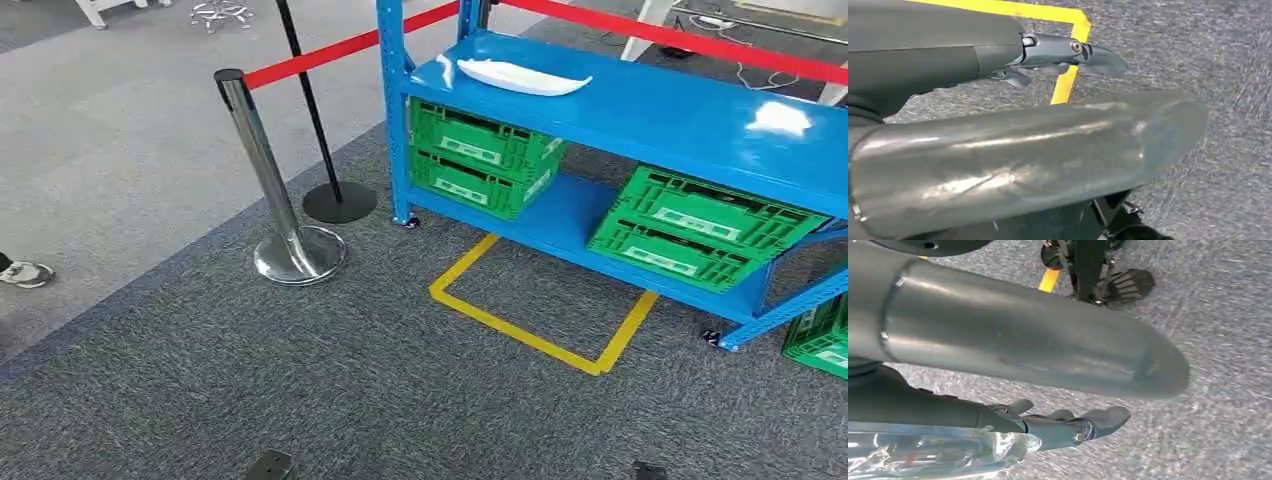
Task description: Take the parts from the cabinet and place them on the table.
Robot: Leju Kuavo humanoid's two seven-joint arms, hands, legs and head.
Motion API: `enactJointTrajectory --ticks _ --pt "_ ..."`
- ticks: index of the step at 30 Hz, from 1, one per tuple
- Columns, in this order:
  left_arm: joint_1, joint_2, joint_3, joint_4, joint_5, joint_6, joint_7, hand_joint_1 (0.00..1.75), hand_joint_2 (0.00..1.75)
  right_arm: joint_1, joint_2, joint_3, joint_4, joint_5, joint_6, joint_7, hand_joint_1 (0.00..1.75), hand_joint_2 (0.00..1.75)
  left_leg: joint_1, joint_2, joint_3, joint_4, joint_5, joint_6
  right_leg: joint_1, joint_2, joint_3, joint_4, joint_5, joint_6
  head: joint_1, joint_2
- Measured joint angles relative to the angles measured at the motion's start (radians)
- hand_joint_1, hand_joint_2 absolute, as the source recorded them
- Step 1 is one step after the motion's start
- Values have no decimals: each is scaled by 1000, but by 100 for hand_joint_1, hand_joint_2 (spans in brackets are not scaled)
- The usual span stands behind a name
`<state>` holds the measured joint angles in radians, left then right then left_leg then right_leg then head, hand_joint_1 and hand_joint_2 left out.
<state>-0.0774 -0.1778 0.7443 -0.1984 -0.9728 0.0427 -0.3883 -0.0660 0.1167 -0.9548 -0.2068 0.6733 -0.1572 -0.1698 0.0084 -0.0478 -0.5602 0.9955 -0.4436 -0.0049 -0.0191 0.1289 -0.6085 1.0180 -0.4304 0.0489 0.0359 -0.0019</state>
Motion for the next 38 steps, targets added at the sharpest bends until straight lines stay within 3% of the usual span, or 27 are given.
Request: enactJointTrajectory --ticks 1,2,3,5,6,7,9,10,11,16,17,18,20,21,22,23,25,26,27,30,31,32,33,34,35,36,38 --pt "-1 0 0 0 -1 0 0 0 0 2 0 0 0 1 0 0 0 0 3 13 2 -7 6 9 0 -24 0 9 -6 2 0 0" --pt "-2 -1 0 0 -1 0 0 0 0 0 0 0 0 2 0 0 0 0 2 20 2 -8 5 15 4 -76 -13 39 -30 4 7 0" --pt "0 -1 0 0 -2 0 0 0 0 -4 1 0 0 2 1 0 0 0 0 32 1 -8 4 22 4 -104 -40 99 -70 7 10 0" --pt "4 1 0 0 -3 0 0 0 0 -10 3 2 0 2 2 0 0 0 -4 61 1 -8 2 25 3 -120 -118 269 -152 12 8 0" --pt "4 2 0 0 -3 0 0 0 0 -8 3 2 0 2 2 -1 0 0 -5 71 1 -7 2 26 3 -122 -138 316 -164 14 9 0" --pt "3 2 0 0 -3 0 0 0 0 -5 3 2 0 1 2 -2 0 0 -5 82 2 -7 1 26 3 -122 -134 313 -151 15 8 0" --pt "2 0 0 0 -3 0 0 0 0 -3 3 3 0 2 2 -2 0 0 -4 99 6 -6 -2 22 3 -132 -62 184 -80 14 8 0" --pt "2 0 0 0 -3 0 0 0 0 -4 3 3 0 2 2 -3 0 0 -4 109 10 -6 -5 18 4 -154 -7 86 -40 12 9 0" --pt "2 0 0 0 -3 0 0 0 0 -7 4 3 0 2 2 -3 0 0 -9 116 13 -5 -9 11 6 -202 30 16 -34 11 9 0" --pt "-3 1 0 0 -3 0 0 0 0 -6 4 5 0 2 3 -3 0 0 -10 143 16 -4 -14 -17 7 -150 29 10 -21 -28 3 0" --pt "-5 1 0 0 -3 0 0 0 0 -5 4 5 0 2 2 -3 0 0 -7 98 10 18 -35 -25 4 -142 28 8 -19 -34 0 0" --pt "-5 1 0 0 -3 0 0 0 0 -7 4 5 0 2 2 -3 0 0 -6 74 -16 76 -73 -27 3 -133 27 8 -18 -39 -2 0" --pt "-1 2 0 0 -3 0 0 0 0 -12 4 5 0 2 3 -3 0 0 -5 60 -95 242 -146 -30 4 -109 24 8 -18 -44 -1 0" --pt "0 2 0 0 -3 0 0 0 0 -12 4 6 0 2 3 -3 0 0 -5 58 -127 301 -159 -30 5 -97 24 9 -17 -44 -2 0" --pt "1 3 0 0 -3 0 0 0 0 -9 4 6 0 2 3 -3 0 0 -5 58 -135 308 -147 -28 5 -85 24 9 -17 -44 -1 0" --pt "0 3 0 0 -3 0 0 0 0 -7 5 6 0 2 3 -2 0 0 -5 57 -122 272 -111 -26 4 -73 25 9 -17 -44 -2 0" --pt "-1 3 0 0 -3 0 0 0 0 -7 5 6 0 2 3 -2 0 0 -3 40 -47 113 -20 -20 2 -47 25 9 -14 -39 -2 0" --pt "-1 4 0 0 -3 0 0 0 0 -8 5 6 0 2 3 -3 0 0 2 -8 -8 33 6 -18 1 -37 24 9 -12 -35 -2 0" --pt "-1 3 0 0 -3 0 0 0 0 -11 5 6 0 2 3 -3 0 0 6 -22 6 -5 -8 -16 8 -25 17 17 -15 -28 -2 0" --pt "-4 4 0 0 -3 0 0 0 0 -3 5 6 0 2 3 -3 0 0 -3 -5 1 1 -5 -5 -1 -5 12 0 -3 -6 0 0" --pt "-5 3 0 0 -2 0 0 0 0 0 5 6 0 2 3 -3 0 0 3 9 3 -10 2 5 -1 -6 1 2 -4 0 -2 0" --pt "-7 4 0 0 -2 1 0 0 0 1 5 5 0 2 2 -3 0 0 3 18 4 -12 4 11 3 -63 -7 22 -20 2 4 0" --pt "-6 3 0 0 -2 1 0 0 0 -4 5 6 0 2 3 -3 0 0 1 27 4 -12 2 19 5 -98 -31 70 -56 5 10 0" --pt "-4 4 0 0 -2 1 0 0 0 -7 5 6 0 2 3 -3 0 0 -1 40 4 -12 1 19 4 -114 -67 146 -99 8 10 0" --pt "-2 5 0 0 -2 1 0 0 0 -10 7 6 0 2 3 -3 0 0 -3 56 4 -11 0 22 4 -121 -112 241 -143 10 9 0" --pt "-1 6 0 0 -2 1 0 0 0 -9 7 6 0 2 3 -3 0 0 -4 67 4 -11 -1 23 4 -122 -138 300 -162 12 10 0" --pt "-1 6 1 0 -2 1 0 0 0 -3 7 6 0 2 3 -3 0 0 -5 85 7 -10 -3 22 4 -123 -123 284 -131 13 10 0"
